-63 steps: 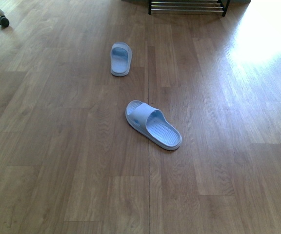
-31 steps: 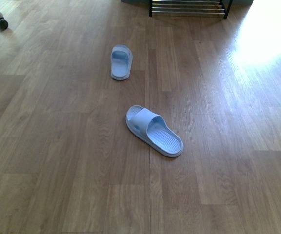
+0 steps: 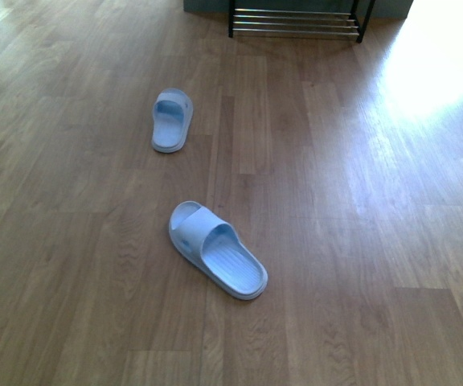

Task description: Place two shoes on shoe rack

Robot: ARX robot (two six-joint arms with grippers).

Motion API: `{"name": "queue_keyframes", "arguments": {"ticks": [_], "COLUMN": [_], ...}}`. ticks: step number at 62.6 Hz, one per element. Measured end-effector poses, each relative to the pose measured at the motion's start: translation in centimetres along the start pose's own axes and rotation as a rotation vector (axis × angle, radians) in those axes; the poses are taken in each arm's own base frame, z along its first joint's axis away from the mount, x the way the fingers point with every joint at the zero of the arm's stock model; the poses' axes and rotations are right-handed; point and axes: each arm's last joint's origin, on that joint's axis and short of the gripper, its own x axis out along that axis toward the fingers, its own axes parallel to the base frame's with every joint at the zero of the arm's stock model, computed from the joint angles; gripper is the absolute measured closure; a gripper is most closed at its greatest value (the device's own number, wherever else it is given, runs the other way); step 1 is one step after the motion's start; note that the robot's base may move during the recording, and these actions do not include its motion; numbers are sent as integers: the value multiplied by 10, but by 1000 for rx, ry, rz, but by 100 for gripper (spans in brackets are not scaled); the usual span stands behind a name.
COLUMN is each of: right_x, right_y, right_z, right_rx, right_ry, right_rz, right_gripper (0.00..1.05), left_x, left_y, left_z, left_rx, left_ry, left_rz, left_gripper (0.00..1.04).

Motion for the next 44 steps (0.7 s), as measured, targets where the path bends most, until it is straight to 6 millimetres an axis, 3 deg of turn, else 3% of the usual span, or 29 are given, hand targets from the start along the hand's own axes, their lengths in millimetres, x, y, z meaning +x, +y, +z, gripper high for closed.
{"name": "queue_keyframes", "arguments": {"ticks": [41,44], "right_x": [0,0], "right_y": [0,0], "right_z": [0,0], "right_rx": [0,0], "right_ry": [0,1], "right_rz": [-6,-6], "right_gripper": [9,9], "left_x": [0,0], "left_y": [0,0], "left_z": [0,-1], "left_rx": [0,-47], "left_ry": [0,80], "left_rz": [-2,86], "left_gripper": [9,9]}}
